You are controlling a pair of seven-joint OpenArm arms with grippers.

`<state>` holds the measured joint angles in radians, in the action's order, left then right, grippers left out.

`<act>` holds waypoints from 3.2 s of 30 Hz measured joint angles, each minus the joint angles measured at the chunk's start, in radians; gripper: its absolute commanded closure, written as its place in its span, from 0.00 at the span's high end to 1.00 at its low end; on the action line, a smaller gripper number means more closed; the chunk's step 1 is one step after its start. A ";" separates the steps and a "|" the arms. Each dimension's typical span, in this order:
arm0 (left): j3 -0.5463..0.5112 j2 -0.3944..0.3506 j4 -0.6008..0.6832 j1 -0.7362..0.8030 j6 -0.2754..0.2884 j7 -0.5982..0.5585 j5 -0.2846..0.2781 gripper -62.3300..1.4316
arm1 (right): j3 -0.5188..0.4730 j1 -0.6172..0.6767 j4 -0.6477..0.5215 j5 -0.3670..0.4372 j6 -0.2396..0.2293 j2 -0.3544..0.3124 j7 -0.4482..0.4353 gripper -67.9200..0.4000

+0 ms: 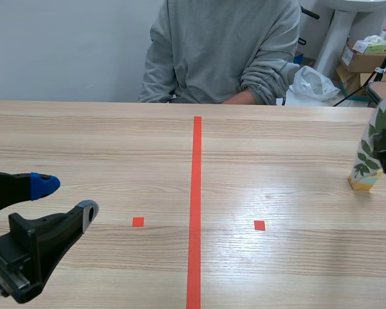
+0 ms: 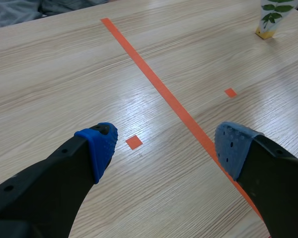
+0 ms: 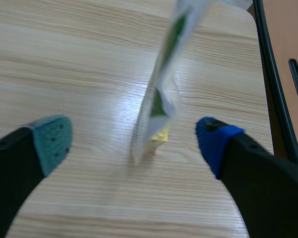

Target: Do the leaf sorting experiment

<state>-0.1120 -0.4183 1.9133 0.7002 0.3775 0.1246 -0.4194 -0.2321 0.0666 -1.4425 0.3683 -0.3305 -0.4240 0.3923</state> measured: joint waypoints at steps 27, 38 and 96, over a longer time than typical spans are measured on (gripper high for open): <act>0.000 0.000 0.000 -0.039 0.016 0.015 0.000 0.71 | -0.102 0.587 -0.526 0.168 -0.411 -0.001 -0.175 1.00; 0.000 0.000 0.000 -0.041 0.015 0.021 0.000 0.71 | -0.102 0.610 -0.524 0.182 -0.410 -0.003 -0.185 1.00; 0.000 0.000 0.000 -0.041 0.016 0.021 0.000 0.71 | -0.102 0.610 -0.510 0.234 -0.408 -0.003 -0.148 1.00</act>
<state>-0.1120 -0.4183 1.9133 0.6590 0.3931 0.1459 -0.4194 -0.3344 0.6765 -1.9530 0.6025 -0.7383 -0.4274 0.2443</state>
